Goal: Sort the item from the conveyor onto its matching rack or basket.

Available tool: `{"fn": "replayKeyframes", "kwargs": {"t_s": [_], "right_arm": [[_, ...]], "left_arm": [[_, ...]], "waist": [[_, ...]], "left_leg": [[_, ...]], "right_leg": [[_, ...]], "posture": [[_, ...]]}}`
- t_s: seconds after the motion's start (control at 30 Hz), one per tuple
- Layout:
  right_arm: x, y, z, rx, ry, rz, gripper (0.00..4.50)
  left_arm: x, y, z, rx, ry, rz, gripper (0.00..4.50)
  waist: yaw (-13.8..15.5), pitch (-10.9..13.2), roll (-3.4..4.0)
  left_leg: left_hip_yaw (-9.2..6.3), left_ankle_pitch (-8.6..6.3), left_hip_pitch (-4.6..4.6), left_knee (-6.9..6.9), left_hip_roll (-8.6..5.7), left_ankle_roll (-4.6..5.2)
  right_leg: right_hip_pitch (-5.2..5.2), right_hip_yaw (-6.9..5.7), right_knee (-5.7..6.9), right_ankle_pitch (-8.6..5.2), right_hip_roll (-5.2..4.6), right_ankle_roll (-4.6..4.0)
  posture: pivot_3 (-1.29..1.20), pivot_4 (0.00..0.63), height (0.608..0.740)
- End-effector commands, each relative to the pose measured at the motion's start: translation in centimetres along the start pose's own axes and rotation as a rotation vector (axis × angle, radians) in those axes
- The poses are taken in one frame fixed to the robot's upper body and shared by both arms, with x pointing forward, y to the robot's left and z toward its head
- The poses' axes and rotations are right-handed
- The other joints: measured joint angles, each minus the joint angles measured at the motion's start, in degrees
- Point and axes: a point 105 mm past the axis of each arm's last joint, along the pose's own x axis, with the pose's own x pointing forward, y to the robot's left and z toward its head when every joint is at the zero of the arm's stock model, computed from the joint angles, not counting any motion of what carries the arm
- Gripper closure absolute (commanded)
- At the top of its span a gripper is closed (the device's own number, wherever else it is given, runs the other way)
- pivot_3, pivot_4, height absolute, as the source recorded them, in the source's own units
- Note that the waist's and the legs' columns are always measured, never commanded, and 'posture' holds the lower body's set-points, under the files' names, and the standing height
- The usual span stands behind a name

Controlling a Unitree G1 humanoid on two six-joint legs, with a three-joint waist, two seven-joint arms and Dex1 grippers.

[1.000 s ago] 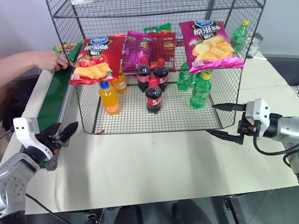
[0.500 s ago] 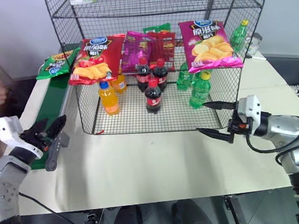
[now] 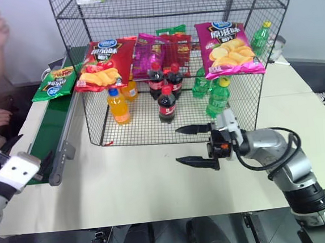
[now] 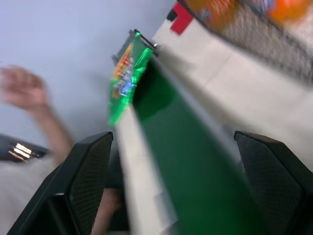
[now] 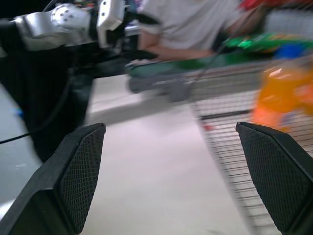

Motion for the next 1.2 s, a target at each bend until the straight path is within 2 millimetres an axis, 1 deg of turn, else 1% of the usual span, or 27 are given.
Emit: {"fn": "replayKeyframes", "kwargs": {"t_s": [0.03, 0.1, 0.17, 0.2, 0.27, 0.5, 0.6, 0.77, 0.93, 1.03, 1.2], "right_arm": [[0.8, -0.2, 1.5, -0.050, -0.036, 0.023, 0.05], [1.1, -0.5, 1.7, -0.069, -0.045, 0.025, 0.05], [1.4, -0.6, 1.9, -0.068, -0.056, 0.033, 0.05], [1.5, -0.7, 1.9, -0.072, -0.057, 0.036, 0.05], [1.5, -0.9, 1.8, -0.071, -0.057, 0.040, 0.05], [1.2, -0.9, 1.0, -0.072, -0.046, 0.050, 0.05], [1.0, -1.0, 0.8, -0.077, -0.044, 0.047, 0.05], [1.3, -0.4, 0.5, -0.062, -0.032, 0.085, 0.05], [2.0, 0.5, 1.6, -0.076, -0.065, 0.151, 0.05], [2.4, 0.5, 1.6, -0.086, -0.062, 0.153, 0.05], [2.3, 0.5, 1.5, -0.079, -0.059, 0.150, 0.05]], "left_arm": [[-1.3, 1.1, 0.6, 0.215, -0.049, 0.041, 0.25], [-2.2, 0.9, -0.1, 0.276, -0.032, 0.040, 0.25], [-2.8, 0.6, -0.9, 0.273, -0.003, 0.038, 0.25], [-3.0, 0.6, -1.0, 0.278, -0.002, 0.046, 0.25], [-3.4, 0.7, -1.3, 0.298, 0.007, 0.054, 0.25], [-5.1, 1.0, -3.5, 0.372, 0.088, 0.048, 0.25], [-5.5, 1.1, -4.0, 0.364, 0.107, 0.058, 0.25], [-5.8, -0.3, -4.3, 0.371, 0.093, -0.003, 0.25], [-6.1, -0.3, -5.2, 0.350, 0.120, -0.005, 0.25], [-6.4, -1.1, -5.5, 0.345, 0.121, -0.035, 0.25], [-6.9, -1.9, -5.6, 0.331, 0.122, -0.042, 0.25]], "waist": [[0.0, 0.0, 0.01], [-0.1, 0.0, -0.01], [-0.2, 0.0, 0.00], [-0.2, 0.0, 0.00], [-0.1, 0.0, -0.01], [-0.2, 0.0, -0.01], [-0.2, 0.0, -0.01], [-0.2, 0.0, -0.01], [-0.3, 0.0, -0.01], [-0.3, 0.0, -0.01], [-0.3, 0.0, -0.02]], "left_leg": [[0.00, 0.00, 0.00, 0.00, -0.02, 0.00], [0.01, -0.01, 0.00, -0.01, -0.02, 0.00], [0.01, -0.01, -0.01, -0.04, -0.01, 0.00], [0.01, -0.01, -0.01, -0.07, -0.01, 0.00], [0.01, -0.01, -0.05, -0.09, 0.00, 0.00], [0.02, -0.01, -0.10, -0.09, 0.00, 0.00], [0.02, -0.01, -0.10, -0.10, 0.00, 0.00], [0.03, -0.01, -0.11, -0.10, 0.00, 0.00], [0.03, -0.01, -0.11, -0.11, 0.00, -0.01], [0.03, -0.01, -0.12, -0.12, 0.00, -0.01], [0.03, -0.01, -0.13, -0.11, 0.00, -0.01]], "right_leg": [[0.00, 0.00, 0.00, 0.00, -0.03, 0.00], [-0.02, 0.00, 0.00, 0.00, -0.05, -0.02], [-0.04, 0.00, -0.01, 0.00, -0.05, -0.02], [-0.06, 0.00, -0.01, 0.00, -0.05, -0.03], [-0.12, -0.01, 0.00, 0.00, -0.05, -0.03], [-0.17, -0.01, 0.00, 0.00, -0.05, -0.03], [-0.18, -0.01, 0.01, 0.00, -0.05, -0.03], [-0.19, -0.01, 0.01, 0.00, -0.06, -0.03], [-0.20, -0.01, 0.01, 0.00, -0.06, -0.04], [-0.22, -0.01, 0.01, 0.00, -0.06, -0.04], [-0.22, -0.01, 0.01, 0.00, -0.07, -0.04]], "posture": [[0.00, 0.150, 0.739], [0.00, 0.150, 0.739], [0.00, 0.150, 0.739], [0.00, 0.150, 0.739], [0.00, 0.150, 0.739], [0.00, 0.150, 0.739], [0.00, 0.150, 0.739], [0.00, 0.150, 0.739], [0.00, 0.150, 0.739], [0.00, 0.150, 0.739], [0.00, 0.150, 0.739]]}}
